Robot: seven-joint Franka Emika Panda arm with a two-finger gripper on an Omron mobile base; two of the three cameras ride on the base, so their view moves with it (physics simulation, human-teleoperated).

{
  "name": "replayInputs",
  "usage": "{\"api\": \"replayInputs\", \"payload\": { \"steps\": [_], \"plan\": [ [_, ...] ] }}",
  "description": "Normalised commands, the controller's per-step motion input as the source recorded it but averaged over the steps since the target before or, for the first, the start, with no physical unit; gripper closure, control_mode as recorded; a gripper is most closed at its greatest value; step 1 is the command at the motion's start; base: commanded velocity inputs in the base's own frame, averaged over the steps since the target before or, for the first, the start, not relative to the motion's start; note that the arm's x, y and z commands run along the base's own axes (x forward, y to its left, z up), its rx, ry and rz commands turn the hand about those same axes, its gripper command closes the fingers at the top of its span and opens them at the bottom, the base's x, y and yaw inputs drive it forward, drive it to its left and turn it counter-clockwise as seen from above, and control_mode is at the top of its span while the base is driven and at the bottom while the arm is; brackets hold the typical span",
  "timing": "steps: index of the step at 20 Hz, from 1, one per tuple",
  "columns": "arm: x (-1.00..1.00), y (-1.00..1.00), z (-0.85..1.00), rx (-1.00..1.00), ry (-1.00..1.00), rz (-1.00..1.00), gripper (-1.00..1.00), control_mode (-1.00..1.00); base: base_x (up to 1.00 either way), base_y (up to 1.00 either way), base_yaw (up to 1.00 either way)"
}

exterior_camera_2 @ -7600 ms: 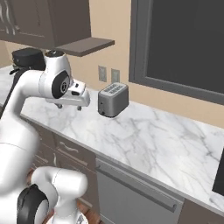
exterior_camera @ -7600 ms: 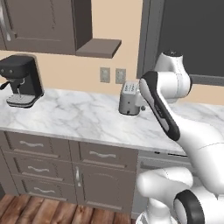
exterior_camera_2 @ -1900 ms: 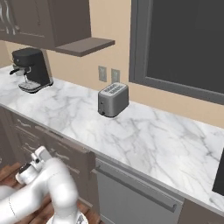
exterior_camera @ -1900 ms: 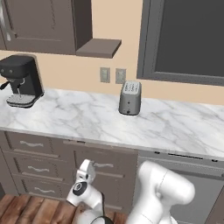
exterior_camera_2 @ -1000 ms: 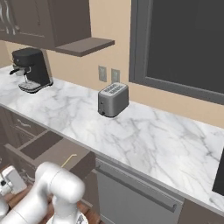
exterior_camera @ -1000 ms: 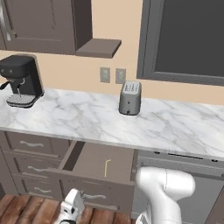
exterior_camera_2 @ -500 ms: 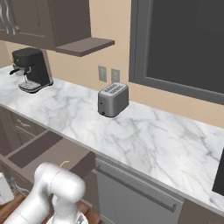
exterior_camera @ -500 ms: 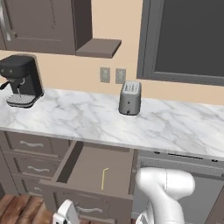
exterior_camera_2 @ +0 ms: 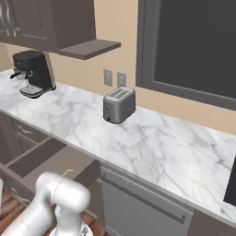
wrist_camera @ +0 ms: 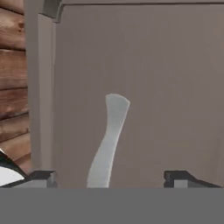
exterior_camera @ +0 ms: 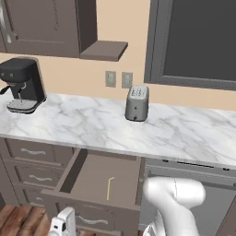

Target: Take a straw from the drawer in front and place it inside the glass cup on the dining counter.

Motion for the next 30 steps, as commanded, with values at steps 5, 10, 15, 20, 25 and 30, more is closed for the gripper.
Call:
{"api": "replayInputs", "payload": {
  "steps": [5,10,15,20,25,30],
  "plan": [
    [-0.83,0.12,0.62,0.21,0.19,0.0,-1.0,-1.0,0.0,0.0,0.0],
    [-0.82,0.03,1.0,0.18,0.0,-0.01,-1.0,-1.0,0.0,0.0,0.0],
    [-0.27,0.0,1.0,0.2,0.0,-0.09,-1.0,-1.0,0.0,0.0,0.0],
    [0.05,-0.08,1.0,0.21,0.05,-0.16,-1.0,-1.0,0.0,0.0,0.0],
    [0.3,-0.28,1.0,0.22,0.16,-0.16,-1.0,-1.0,0.0,0.0,0.0],
    [0.5,-0.5,0.66,0.14,0.1,-0.09,-1.0,-1.0,0.0,0.0,0.0]
  ]
}}
